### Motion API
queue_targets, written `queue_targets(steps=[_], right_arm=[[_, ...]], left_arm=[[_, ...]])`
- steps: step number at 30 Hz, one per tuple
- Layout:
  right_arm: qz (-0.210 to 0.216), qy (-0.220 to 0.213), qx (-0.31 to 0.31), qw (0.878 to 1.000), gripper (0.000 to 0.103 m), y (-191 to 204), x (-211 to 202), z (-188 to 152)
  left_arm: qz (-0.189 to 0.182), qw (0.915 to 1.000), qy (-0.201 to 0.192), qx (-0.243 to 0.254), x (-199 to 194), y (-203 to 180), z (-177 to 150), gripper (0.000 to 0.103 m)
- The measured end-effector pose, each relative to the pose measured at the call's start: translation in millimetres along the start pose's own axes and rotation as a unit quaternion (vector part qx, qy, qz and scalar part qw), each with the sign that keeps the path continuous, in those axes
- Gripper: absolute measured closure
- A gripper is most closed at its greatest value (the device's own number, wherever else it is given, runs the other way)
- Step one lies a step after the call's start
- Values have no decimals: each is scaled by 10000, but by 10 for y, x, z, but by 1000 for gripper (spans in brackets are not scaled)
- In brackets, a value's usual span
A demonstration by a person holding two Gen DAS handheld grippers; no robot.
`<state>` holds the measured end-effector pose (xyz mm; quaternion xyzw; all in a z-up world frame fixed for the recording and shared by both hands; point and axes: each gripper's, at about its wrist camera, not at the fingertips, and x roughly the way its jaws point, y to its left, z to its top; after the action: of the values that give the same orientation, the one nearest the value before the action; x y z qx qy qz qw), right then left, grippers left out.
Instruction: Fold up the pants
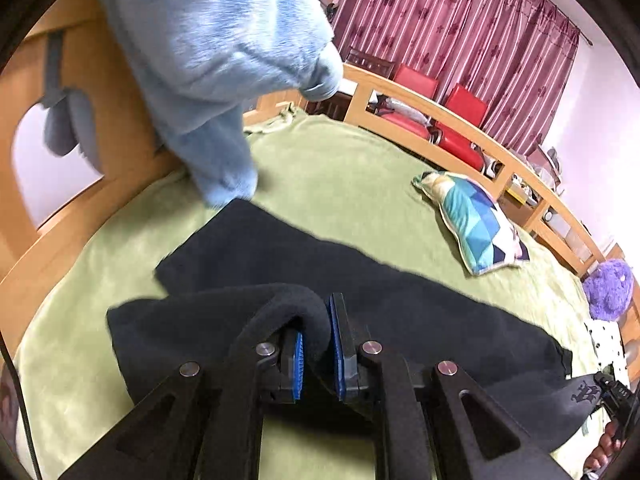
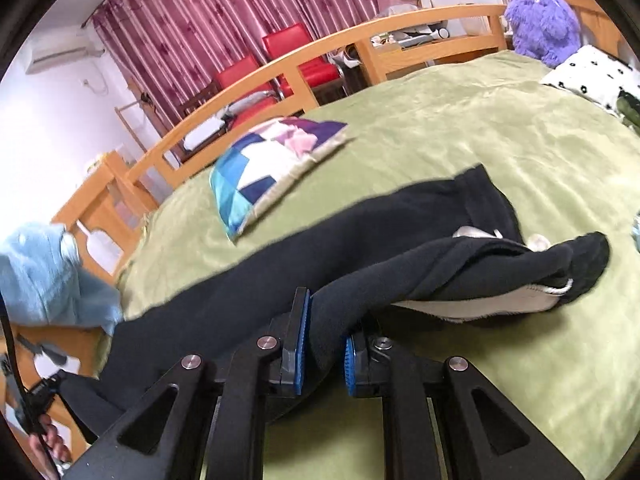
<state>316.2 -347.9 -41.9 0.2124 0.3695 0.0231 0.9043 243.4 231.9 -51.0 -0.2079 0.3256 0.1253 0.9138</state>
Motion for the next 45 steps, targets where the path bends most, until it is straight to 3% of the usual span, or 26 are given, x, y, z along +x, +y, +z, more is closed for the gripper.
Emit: queue_targets(steps=[7,16,19,22,26,30,38,45], right_arm=[[-1,-199,-52,9998,90,208,661,526],[228,-245,381,9987,91,156,1473,893],[-167,-58,298,9994,89,131,1781,824],[-463,193,69,9987,76,88,1955,673],[-300,415,-127,9986,60,35,1840,452],[-397,371,-494,9973,49,60,1476,236],[-546,636,-578,9948,46,-191,938,-364],[-477,1003,-66,9938,46,-531,1028,-615]], left_arm=[[156,9996,-145,169,636,-315,238,92],[150,9996,-238,-18,1319,-374,523,92],[324,9994,-104,80,1549,-419,471,92],[455,9985,216,220,1724,-427,354,92],[434,9975,457,323,1669,-417,206,81],[219,9969,555,516,1377,-460,24,43],[-114,9937,1038,397,844,-346,-556,40],[-417,9852,1601,-446,1004,-8,-998,40]])
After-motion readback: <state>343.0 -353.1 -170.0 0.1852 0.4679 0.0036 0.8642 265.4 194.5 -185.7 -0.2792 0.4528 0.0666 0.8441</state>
